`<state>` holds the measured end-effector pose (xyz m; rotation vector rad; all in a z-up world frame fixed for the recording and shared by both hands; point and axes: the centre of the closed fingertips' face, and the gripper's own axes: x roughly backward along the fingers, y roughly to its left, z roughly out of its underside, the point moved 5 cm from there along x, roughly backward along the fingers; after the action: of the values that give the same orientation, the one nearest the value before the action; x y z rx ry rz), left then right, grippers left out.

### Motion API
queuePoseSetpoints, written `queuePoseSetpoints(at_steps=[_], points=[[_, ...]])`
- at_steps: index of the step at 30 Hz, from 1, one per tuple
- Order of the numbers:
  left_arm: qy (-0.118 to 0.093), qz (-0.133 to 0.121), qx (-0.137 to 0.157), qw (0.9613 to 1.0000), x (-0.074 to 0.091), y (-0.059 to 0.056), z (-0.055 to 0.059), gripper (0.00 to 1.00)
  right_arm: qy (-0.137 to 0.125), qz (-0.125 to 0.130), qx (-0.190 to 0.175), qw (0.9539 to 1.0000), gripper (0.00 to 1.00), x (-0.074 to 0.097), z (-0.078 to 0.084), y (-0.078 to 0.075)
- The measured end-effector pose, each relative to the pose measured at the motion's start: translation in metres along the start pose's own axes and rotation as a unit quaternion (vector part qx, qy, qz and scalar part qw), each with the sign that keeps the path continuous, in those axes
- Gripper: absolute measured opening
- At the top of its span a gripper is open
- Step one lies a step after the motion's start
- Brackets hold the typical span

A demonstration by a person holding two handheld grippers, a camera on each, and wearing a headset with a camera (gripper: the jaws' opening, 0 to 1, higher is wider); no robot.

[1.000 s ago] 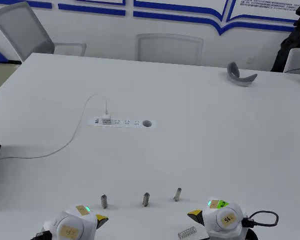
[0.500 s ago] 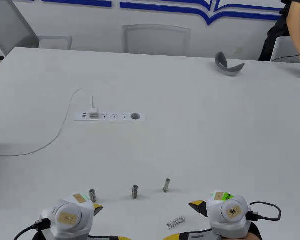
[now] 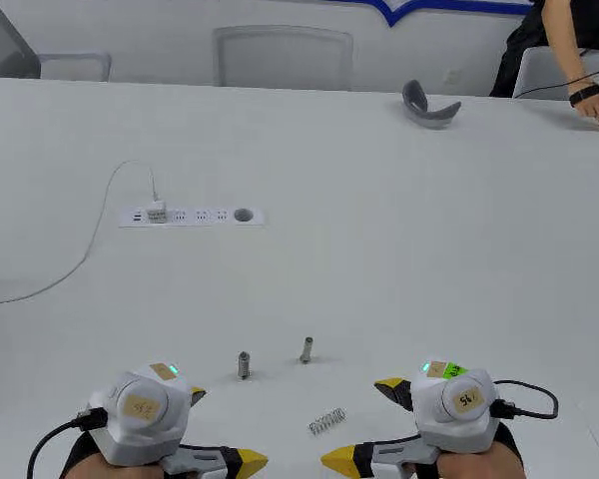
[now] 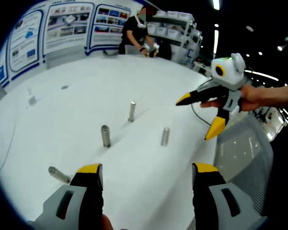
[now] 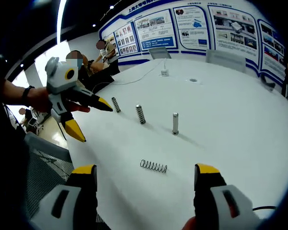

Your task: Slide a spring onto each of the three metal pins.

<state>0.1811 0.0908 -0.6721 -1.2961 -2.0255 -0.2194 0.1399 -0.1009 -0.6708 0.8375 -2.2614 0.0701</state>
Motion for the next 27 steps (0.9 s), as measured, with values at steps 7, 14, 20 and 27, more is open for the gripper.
queuePoseSetpoints(at_steps=[7,14,20,27], points=[[0.005,0.013,-0.009,0.9999,-0.016,-0.007,-0.007,0.77,0.001,0.000,-0.002,1.0000,0.85,0.003,0.005,-0.001],[0.012,0.025,-0.016,0.9995,-0.030,-0.014,-0.012,0.76,0.007,0.001,-0.002,1.0000,0.85,0.008,0.009,-0.003],[0.017,0.035,-0.021,0.9990,-0.040,-0.019,-0.014,0.76,0.011,-0.004,0.000,0.9999,0.86,0.011,0.010,-0.002],[0.025,0.045,-0.026,0.9983,-0.054,-0.025,-0.016,0.75,0.012,-0.004,-0.003,0.9999,0.87,0.014,0.014,-0.003]])
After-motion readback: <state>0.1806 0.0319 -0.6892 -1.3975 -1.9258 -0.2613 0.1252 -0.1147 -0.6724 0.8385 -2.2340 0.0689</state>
